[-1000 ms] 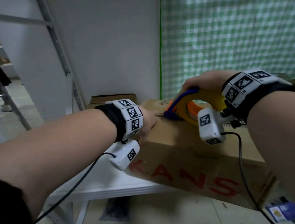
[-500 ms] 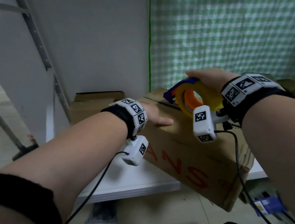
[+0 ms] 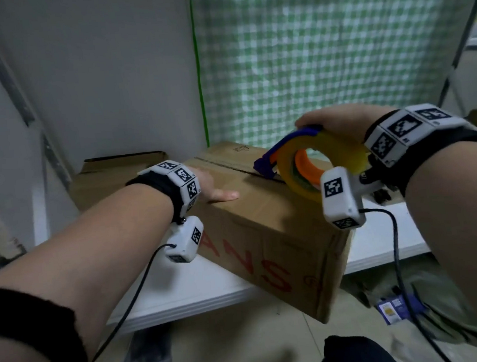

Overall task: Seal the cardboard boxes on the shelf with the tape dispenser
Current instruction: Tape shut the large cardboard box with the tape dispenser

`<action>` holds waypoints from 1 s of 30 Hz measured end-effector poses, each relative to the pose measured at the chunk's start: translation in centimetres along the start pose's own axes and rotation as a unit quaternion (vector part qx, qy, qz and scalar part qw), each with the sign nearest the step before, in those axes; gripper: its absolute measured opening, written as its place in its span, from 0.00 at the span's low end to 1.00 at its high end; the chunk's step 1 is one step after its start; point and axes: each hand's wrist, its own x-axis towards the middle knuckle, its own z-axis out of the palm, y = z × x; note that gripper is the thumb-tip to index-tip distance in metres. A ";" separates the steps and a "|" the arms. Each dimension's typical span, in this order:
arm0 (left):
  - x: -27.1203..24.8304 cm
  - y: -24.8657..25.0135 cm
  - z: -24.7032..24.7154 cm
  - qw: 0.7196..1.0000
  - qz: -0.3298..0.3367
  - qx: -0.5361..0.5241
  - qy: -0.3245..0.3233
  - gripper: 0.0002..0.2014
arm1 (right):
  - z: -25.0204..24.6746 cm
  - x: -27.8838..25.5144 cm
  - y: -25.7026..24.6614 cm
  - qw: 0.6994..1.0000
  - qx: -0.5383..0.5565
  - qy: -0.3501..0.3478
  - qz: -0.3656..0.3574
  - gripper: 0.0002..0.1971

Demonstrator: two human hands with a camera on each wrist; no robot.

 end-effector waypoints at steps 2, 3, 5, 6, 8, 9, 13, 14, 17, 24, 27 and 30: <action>0.2 0.1 -0.1 1.000 -0.008 -0.014 0.013 0.55 | 0.2 -0.2 -0.3 0.999 -0.035 0.025 -0.023 0.17; 0.4 0.2 -0.2 0.999 -0.009 -0.027 0.025 0.56 | 0.3 -0.3 -0.5 0.998 -0.042 0.034 -0.022 0.18; 0.7 0.3 -0.6 0.998 0.005 -0.041 0.056 0.59 | 0.6 -0.2 -1.0 0.997 -0.062 0.040 -0.019 0.22; 0.8 0.6 -0.9 0.997 0.018 -0.035 0.066 0.59 | 0.8 -0.1 -1.2 0.996 -0.080 0.039 -0.026 0.21; 0.6 1.4 -1.4 0.997 0.048 -0.012 0.063 0.58 | 0.9 0.2 -1.6 0.992 -0.118 0.036 -0.038 0.21; 0.4 2.0 -1.7 0.997 0.061 -0.006 0.054 0.57 | 0.9 0.4 -1.7 0.990 -0.129 0.033 -0.039 0.21; 0.3 4.4 -2.3 0.993 0.111 -0.030 0.009 0.55 | 0.8 1.1 -1.7 0.989 -0.139 0.022 -0.041 0.21; 0.7 4.8 -2.2 0.991 0.125 -0.045 -0.003 0.56 | 0.8 1.4 -1.6 0.990 -0.132 0.021 -0.038 0.21; 1.5 5.4 -1.6 0.985 0.151 -0.076 -0.033 0.63 | 0.4 1.8 -1.0 0.997 -0.063 0.029 -0.026 0.23; 1.1 5.6 -0.7 0.986 0.151 -0.060 -0.025 0.56 | -1.0 1.2 1.7 0.993 0.106 -0.050 0.021 0.22; 0.9 5.9 -0.9 0.988 0.150 -0.040 -0.024 0.54 | -0.7 0.8 2.2 0.995 0.099 -0.002 0.000 0.16; 0.9 5.9 -1.2 0.986 0.160 -0.021 -0.025 0.59 | -0.8 -0.6 2.3 0.998 0.041 0.023 -0.030 0.13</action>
